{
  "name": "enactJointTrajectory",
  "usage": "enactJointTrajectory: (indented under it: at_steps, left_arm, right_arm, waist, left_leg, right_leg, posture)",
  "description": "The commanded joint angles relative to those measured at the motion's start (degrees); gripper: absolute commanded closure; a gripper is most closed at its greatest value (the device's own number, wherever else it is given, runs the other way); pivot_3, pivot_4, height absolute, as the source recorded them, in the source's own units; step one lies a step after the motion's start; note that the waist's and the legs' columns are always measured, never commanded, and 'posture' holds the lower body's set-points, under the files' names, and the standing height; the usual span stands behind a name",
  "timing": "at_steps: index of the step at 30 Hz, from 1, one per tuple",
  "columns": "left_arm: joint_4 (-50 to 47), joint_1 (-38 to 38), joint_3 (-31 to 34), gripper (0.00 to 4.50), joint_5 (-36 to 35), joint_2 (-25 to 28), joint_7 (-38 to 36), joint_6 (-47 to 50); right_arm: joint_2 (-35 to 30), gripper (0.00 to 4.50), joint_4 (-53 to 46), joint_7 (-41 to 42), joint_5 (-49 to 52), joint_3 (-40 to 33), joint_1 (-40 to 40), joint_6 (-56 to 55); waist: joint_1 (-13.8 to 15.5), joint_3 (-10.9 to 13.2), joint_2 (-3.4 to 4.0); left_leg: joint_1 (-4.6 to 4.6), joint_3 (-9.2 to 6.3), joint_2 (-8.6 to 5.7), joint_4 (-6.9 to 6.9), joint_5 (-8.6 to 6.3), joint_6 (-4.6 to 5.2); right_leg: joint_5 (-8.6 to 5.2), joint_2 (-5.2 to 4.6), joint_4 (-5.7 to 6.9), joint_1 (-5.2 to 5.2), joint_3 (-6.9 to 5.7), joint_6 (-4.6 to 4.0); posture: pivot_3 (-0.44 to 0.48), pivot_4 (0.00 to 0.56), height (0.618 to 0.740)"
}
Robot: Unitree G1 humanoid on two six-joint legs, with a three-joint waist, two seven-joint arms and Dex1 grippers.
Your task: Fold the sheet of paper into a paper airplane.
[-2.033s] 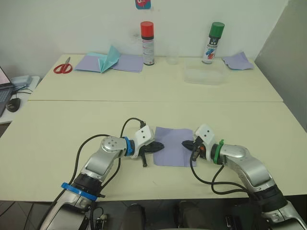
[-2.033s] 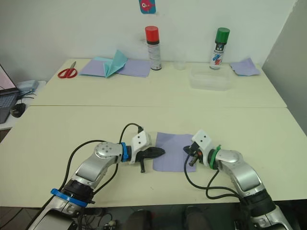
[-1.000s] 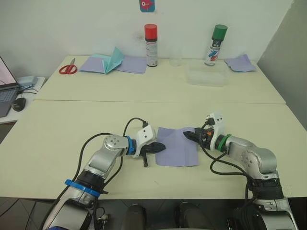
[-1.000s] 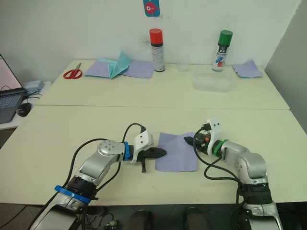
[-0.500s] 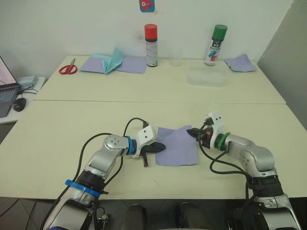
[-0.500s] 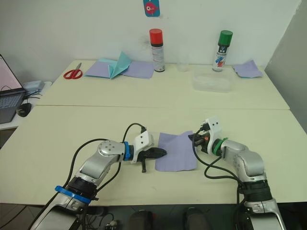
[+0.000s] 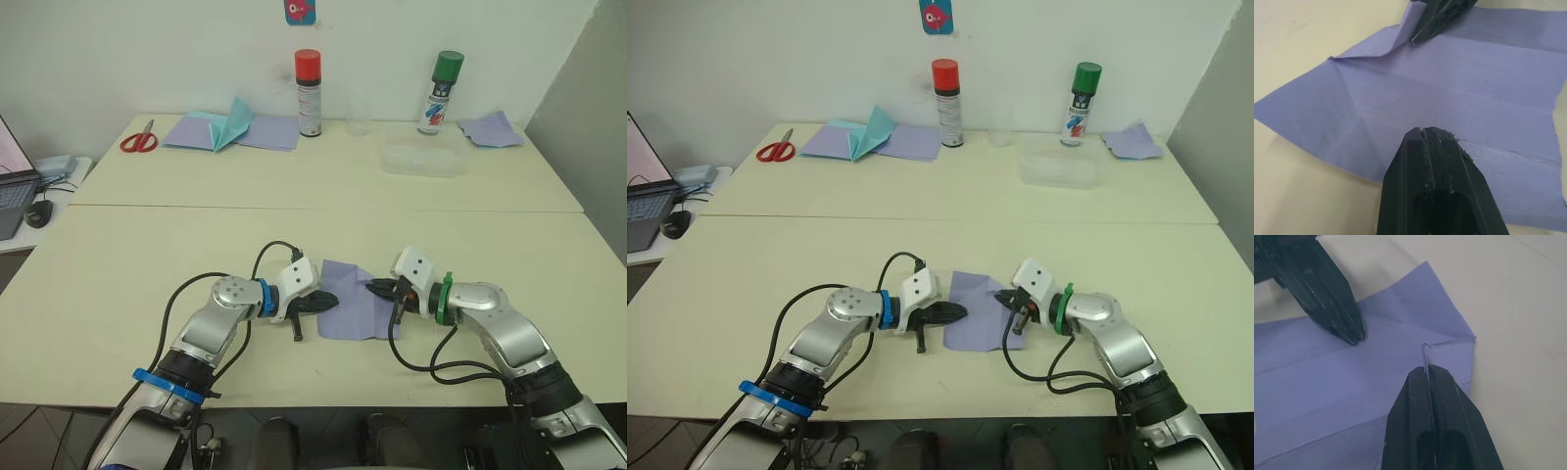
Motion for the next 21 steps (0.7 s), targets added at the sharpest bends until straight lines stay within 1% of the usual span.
enactJointTrajectory:
  at_steps: [1, 9, 12, 14, 18, 21]
  left_arm:
    - [2.78, 2.30, -3.36, 4.50, 3.32, 0.32, -0.12, 2.47]
    - [1.63, 2.39, -3.01, 4.50, 3.17, 1.07, -0.36, 2.75]
    - [0.28, 1.66, -1.75, 4.50, 2.63, 2.35, -1.05, 1.39]
    - [-1.27, 0.83, 0.30, 4.50, 0.18, 2.42, -1.84, 1.56]
    - [-4.66, -4.07, 5.70, 4.50, -7.40, -0.26, -2.20, 7.92]
    - [-4.50, -6.89, 6.38, 4.50, -8.86, -2.66, -1.32, 10.01]
  right_arm:
    - [0.73, 4.45, 0.41, 0.71, -0.79, 0.44, -0.67, -1.36]
    - [-0.09, 4.45, 1.68, 2.86, -3.53, 1.78, -0.82, -2.49]
    - [-0.31, 4.45, 1.80, 3.32, -4.59, 2.50, -0.67, -2.91]
    - [-0.17, 4.45, 2.07, 3.33, -5.32, 2.84, -0.44, -3.21]
    - [0.52, 4.45, 2.21, 3.07, -5.70, 2.87, -0.24, -3.16]
    - [0.73, 4.45, 2.17, 3.02, -5.87, 2.83, -0.23, -3.22]
  waist:
    - [0.00, 0.00, 0.00]
    - [-0.01, 0.00, 0.00]
    - [-0.08, 0.00, 0.00]
    - [-0.12, 0.00, 0.00]
    - [-0.14, 0.05, -0.04]
    - [-0.13, 0.08, -0.08]
  left_leg:
    - [0.00, 0.00, 0.00, 0.00, 0.00, 0.00]
    - [0.01, 0.01, -0.01, 0.00, 0.00, 0.00]
    - [0.01, 0.01, 0.01, -0.01, 0.00, 0.00]
    - [0.01, 0.00, 0.04, -0.02, 0.00, 0.00]
    - [-0.06, -0.01, 0.06, -0.03, 0.00, 0.00]
    - [-0.20, -0.08, 0.07, 0.05, 0.00, 0.00]
  right_leg:
    - [0.00, 0.00, 0.00, 0.00, 0.00, 0.00]
    - [0.00, 0.01, 0.00, 0.00, 0.01, 0.00]
    - [0.00, 0.03, 0.00, -0.01, 0.01, -0.01]
    - [-0.01, 0.06, 0.00, -0.02, 0.00, -0.02]
    - [-0.02, 0.11, 0.03, -0.10, -0.02, -0.04]
    - [-0.02, 0.13, 0.02, -0.16, -0.09, -0.03]
  posture:
    - [0.000, 0.150, 0.740]
    - [0.000, 0.150, 0.740]
    - [0.000, 0.150, 0.740]
    - [0.000, 0.150, 0.740]
    - [0.000, 0.150, 0.740]
    - [0.000, 0.150, 0.740]
